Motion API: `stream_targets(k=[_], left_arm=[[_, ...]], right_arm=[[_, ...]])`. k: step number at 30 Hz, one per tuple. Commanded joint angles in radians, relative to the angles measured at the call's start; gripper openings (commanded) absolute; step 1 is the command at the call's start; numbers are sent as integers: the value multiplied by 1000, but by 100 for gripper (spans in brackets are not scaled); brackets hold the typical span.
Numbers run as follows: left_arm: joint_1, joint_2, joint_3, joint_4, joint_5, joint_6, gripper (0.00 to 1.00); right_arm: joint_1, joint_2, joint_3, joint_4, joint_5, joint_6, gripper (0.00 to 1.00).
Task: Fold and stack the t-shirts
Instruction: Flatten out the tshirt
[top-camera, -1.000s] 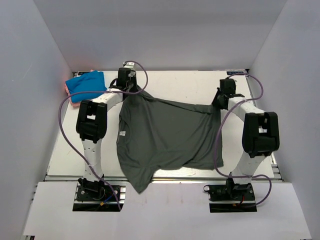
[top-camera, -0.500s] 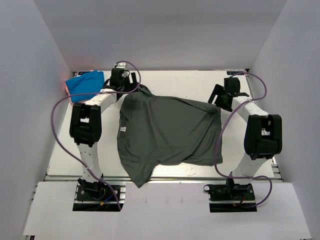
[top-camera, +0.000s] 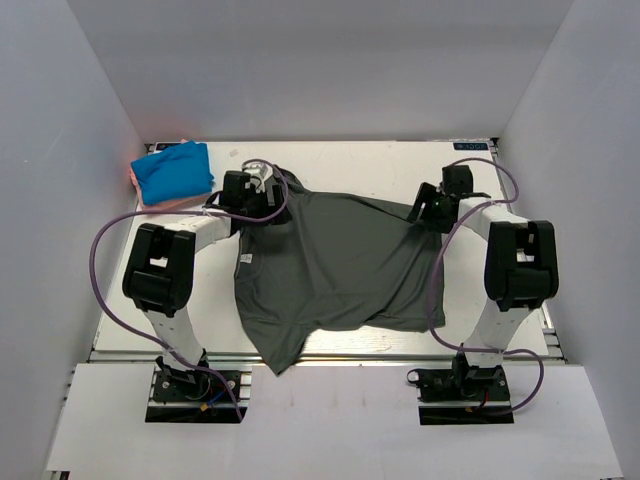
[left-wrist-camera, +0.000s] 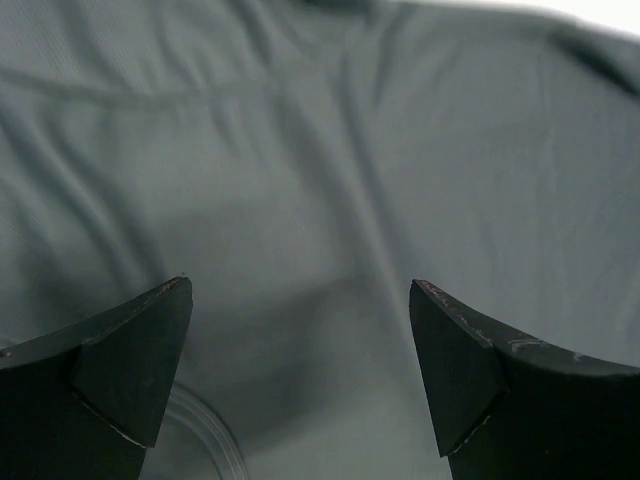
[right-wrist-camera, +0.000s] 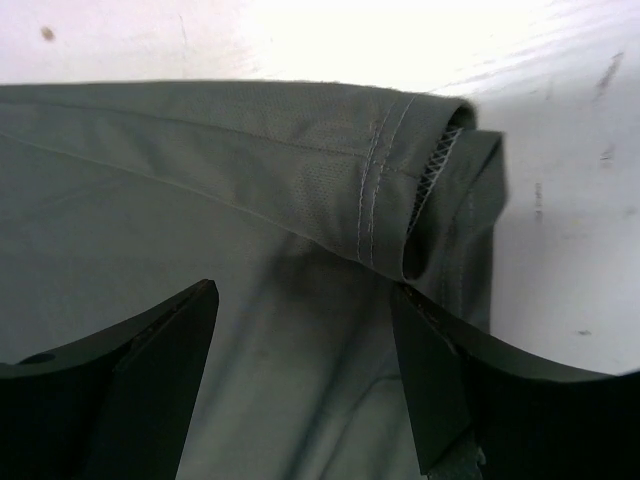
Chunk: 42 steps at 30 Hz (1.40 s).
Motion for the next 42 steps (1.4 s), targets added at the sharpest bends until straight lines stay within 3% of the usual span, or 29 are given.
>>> stream_targets(k=[1, 15, 22, 30, 37, 42], left_arm=[[-6, -23, -34, 49, 65, -17, 100], [-6, 36, -74, 40, 33, -26, 100], [-6, 36, -92, 28, 1, -17, 100], [-6, 55, -101, 19, -10, -17, 100], [-6, 42, -101, -21, -28, -17, 100], [-6, 19, -66, -47, -38, -8, 100]], right_arm=[[-1, 37, 32, 37, -56, -3, 75], [-3, 90, 19, 149, -21, 49, 74], [0, 101, 36, 346, 81, 89, 74], [-1, 146, 144, 485, -36, 216, 74], [-3, 313, 320, 436, 9, 299, 72], [6, 283, 346, 356, 17, 207, 72]])
